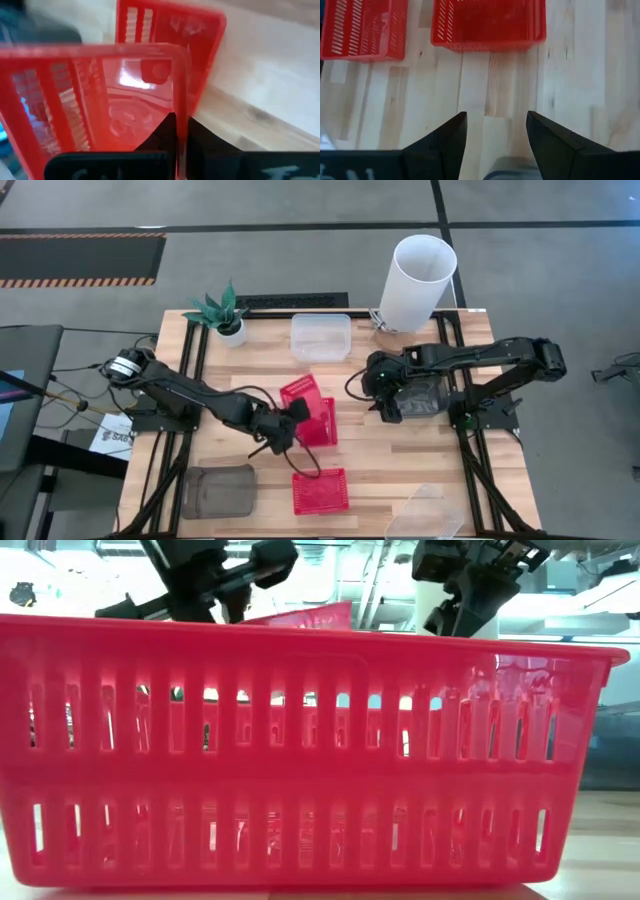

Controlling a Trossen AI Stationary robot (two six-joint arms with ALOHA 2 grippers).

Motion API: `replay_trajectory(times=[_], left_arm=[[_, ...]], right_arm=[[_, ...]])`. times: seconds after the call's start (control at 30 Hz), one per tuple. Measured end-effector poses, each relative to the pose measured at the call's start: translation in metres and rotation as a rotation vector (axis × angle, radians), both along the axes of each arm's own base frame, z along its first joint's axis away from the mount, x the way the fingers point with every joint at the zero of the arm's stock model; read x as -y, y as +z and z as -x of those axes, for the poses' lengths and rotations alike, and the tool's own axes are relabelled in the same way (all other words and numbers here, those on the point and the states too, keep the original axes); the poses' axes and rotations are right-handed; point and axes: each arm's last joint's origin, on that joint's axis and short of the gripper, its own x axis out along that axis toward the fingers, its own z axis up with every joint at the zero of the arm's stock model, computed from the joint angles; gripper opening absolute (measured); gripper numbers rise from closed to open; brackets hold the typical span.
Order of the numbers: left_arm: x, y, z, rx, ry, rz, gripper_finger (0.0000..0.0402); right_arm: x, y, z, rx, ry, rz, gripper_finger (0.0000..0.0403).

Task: Stack baskets by color
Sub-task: Stack the top left red bin on top of the middle red basket

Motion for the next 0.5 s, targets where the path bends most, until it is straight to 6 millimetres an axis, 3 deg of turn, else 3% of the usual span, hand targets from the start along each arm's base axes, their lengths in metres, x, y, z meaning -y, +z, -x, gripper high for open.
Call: replay_trajectory(times=[0.17, 0.5], left_arm=[[-0.001, -0.008, -0.009, -0.057, -0.142, 0.018, 0.0], [-0.004, -0.025, -0.021, -0.119, -0.26, -0.043, 0.0]], right_arm=[[-0.003, -0.005, 0.01, -0.124, -0.064, -0.042, 0.0226], [-0.014, -0.005, 0.01, -0.13, -0.028, -0.039, 0.0226]])
